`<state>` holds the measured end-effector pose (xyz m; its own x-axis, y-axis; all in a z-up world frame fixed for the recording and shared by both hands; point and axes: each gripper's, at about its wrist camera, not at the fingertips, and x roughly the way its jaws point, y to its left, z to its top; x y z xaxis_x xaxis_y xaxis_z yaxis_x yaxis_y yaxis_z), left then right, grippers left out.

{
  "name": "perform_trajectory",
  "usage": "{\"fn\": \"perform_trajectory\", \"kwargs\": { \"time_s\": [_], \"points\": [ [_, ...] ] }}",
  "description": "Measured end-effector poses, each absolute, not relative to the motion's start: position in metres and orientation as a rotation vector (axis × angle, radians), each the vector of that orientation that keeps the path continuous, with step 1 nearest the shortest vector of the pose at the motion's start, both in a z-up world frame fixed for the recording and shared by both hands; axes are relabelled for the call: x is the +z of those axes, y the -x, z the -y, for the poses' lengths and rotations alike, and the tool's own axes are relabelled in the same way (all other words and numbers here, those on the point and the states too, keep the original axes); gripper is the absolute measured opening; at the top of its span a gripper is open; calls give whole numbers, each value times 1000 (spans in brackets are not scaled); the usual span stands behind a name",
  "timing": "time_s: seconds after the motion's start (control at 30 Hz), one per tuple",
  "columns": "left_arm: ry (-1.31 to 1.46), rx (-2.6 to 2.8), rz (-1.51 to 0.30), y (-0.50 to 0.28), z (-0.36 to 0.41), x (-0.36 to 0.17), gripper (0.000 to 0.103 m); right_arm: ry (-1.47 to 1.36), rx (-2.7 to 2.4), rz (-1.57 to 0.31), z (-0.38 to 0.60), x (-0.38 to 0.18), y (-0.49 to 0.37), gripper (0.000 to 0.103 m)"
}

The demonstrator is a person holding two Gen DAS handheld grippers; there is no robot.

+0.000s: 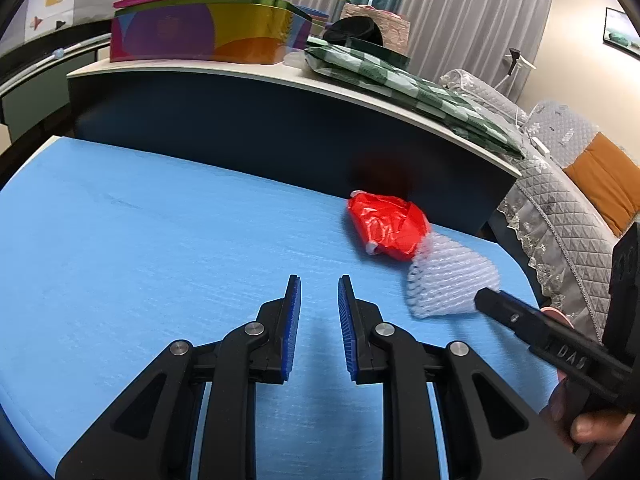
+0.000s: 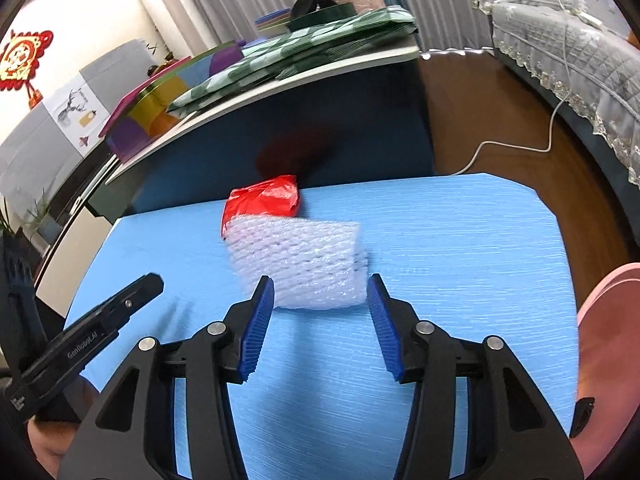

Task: Collect trash
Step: 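Close the right tool on the white foam mesh while the left tool grasps the red bag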

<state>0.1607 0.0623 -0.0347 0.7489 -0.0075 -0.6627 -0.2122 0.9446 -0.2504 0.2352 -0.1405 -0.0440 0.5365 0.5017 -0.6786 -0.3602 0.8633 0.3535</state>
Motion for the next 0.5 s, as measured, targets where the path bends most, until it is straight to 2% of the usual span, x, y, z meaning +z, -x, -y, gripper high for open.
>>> {"fn": "perform_trajectory", "kwargs": {
  "time_s": [0.13,0.23,0.33,0.5],
  "points": [
    [316,108,-725,-164,-59,-36,20,-179,525,-860,142,-44,-232,21],
    [309,108,-736,-166,-57,-38,20,-179,537,-839,149,-39,-226,10],
    [314,111,-736,-168,-54,-37,20,-181,551,-831,156,-37,-222,2],
    [307,109,-745,-171,-47,-37,20,-188,508,-801,178,-31,-215,0]
  ]
}}
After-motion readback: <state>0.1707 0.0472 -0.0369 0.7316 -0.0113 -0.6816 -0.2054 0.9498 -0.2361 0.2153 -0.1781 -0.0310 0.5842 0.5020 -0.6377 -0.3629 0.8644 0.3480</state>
